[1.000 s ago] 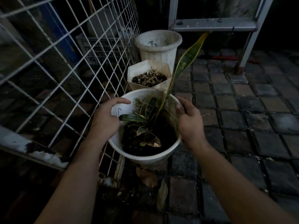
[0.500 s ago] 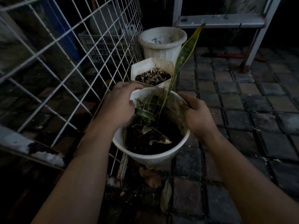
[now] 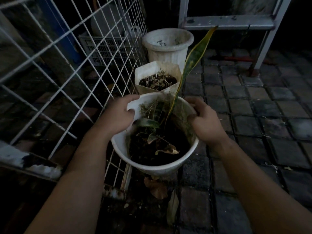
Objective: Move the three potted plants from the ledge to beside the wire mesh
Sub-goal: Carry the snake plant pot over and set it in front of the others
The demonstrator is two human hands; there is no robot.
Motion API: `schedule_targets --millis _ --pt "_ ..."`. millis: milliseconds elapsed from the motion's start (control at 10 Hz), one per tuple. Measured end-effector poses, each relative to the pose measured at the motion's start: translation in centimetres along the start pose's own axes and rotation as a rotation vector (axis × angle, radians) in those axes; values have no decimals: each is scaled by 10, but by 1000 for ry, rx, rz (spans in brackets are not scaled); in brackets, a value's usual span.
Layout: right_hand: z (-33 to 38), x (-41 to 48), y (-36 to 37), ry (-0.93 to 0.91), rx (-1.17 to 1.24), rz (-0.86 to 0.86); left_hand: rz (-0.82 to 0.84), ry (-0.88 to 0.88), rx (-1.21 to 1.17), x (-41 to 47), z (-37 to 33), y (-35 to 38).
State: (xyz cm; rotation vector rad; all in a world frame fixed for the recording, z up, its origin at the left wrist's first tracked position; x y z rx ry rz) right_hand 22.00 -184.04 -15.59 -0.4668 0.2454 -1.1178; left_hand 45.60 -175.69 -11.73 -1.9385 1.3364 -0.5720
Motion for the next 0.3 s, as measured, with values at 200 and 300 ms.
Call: schedule_targets --millis 200,300 --pt "58 17 -62 101 -345 100 102 -20 -23 23 -85 -48" --pt "102 15 -121 255 -387 -44 144 99 -153 19 -159 -74"
Point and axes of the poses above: each hand's wrist, its own x-axis towards the middle knuckle, its own y-axis out of the palm, z = x × y, the point moved 3 cm from there along x, towards the middle knuckle, and after that the axes turned 2 degrees about -x, right-handed, at the moved point
